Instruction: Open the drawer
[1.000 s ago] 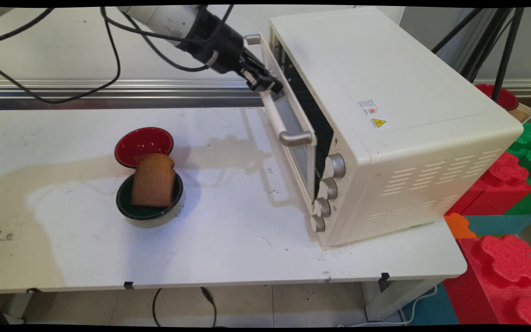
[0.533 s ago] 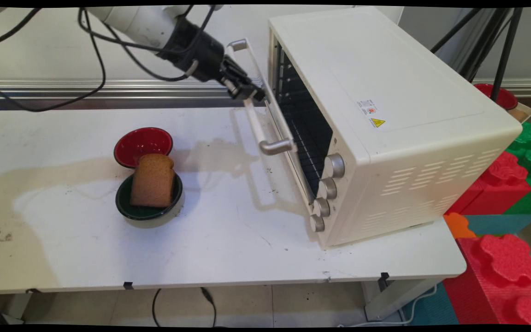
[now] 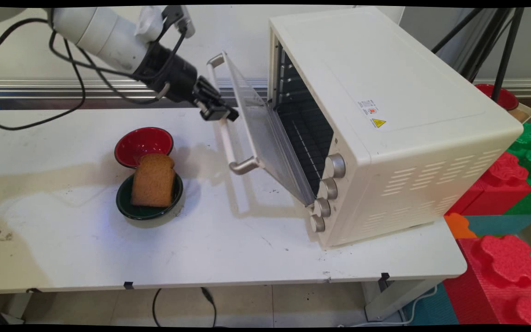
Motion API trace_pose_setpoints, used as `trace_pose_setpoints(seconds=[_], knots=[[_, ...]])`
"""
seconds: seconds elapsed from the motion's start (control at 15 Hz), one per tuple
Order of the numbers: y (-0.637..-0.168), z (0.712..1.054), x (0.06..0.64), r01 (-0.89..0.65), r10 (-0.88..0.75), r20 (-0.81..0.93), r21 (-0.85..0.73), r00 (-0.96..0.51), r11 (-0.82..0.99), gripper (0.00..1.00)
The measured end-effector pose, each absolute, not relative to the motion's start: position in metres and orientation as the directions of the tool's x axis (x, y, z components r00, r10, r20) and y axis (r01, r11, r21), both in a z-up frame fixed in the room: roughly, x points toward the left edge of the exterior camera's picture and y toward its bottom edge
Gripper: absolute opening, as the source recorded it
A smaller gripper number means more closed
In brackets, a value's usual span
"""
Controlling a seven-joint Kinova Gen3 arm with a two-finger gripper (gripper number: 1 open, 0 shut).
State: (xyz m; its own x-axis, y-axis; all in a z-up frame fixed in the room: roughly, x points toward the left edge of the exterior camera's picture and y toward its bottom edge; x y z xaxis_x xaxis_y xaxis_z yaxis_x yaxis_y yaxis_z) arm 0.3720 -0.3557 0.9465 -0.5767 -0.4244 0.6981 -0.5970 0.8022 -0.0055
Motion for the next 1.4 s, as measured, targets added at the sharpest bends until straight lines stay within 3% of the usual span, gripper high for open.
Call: trace_pose_setpoints(seconds=[1.4], knots=[[-0.319,0.854,0.407,-0.567,-0.452,0.591,-0.011,-0.668,0.824,0.0]])
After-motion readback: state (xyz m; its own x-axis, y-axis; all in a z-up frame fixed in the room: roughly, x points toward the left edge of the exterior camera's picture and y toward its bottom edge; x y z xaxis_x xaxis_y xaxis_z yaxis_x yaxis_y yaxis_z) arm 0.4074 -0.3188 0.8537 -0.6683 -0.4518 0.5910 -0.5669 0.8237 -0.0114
